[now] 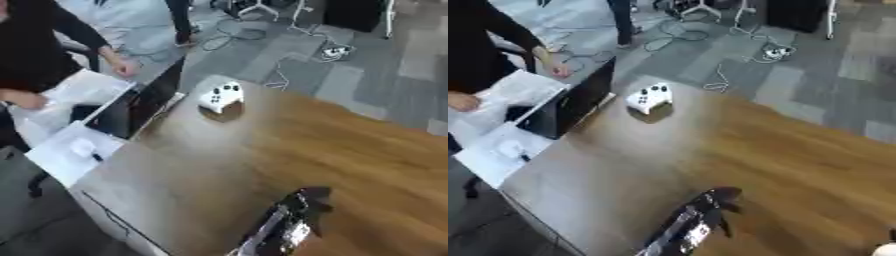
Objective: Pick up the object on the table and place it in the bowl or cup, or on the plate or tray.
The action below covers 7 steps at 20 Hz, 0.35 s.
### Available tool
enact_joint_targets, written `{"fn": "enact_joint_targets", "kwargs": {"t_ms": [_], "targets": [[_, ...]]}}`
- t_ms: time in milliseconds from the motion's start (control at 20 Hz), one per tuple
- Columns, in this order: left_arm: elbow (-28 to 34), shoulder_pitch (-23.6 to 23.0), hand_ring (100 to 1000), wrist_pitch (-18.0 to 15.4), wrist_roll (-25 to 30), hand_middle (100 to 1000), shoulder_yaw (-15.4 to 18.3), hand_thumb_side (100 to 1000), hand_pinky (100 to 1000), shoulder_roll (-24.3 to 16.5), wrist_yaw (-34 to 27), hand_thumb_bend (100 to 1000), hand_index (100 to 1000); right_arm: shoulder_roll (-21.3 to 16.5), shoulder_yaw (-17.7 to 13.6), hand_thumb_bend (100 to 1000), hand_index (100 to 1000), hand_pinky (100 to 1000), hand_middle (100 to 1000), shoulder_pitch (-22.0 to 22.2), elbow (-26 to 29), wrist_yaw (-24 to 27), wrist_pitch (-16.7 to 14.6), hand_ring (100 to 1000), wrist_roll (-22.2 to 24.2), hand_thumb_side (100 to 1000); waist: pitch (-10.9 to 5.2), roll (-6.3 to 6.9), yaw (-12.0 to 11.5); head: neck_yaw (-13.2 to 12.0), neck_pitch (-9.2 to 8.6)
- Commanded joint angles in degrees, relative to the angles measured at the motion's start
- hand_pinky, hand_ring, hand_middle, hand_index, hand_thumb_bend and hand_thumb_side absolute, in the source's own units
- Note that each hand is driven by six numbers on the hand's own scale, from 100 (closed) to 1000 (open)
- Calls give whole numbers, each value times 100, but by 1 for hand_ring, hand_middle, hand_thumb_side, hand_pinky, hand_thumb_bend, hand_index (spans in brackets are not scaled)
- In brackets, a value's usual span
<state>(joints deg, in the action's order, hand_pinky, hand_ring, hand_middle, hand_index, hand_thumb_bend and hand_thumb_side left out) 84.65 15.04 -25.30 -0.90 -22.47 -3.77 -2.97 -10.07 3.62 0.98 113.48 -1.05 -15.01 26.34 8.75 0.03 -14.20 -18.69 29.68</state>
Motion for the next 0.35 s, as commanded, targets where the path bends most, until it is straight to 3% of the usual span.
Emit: {"fn": "enact_joint_targets", "kwargs": {"t_ms": [50, 350], "targets": [[149, 11, 769, -35, 47, 855, -8, 856, 474, 60, -61, 149, 872, -24, -23, 100, 1000, 513, 624, -80, 112, 97, 55, 654, -13, 585, -57, -1, 2, -40, 4], [145, -11, 768, -48, 70, 853, -3, 854, 474, 59, -49, 144, 872, -9, -31, 100, 1000, 513, 624, -79, 112, 94, 50, 653, -10, 583, -46, -15, 42, -53, 21]]}}
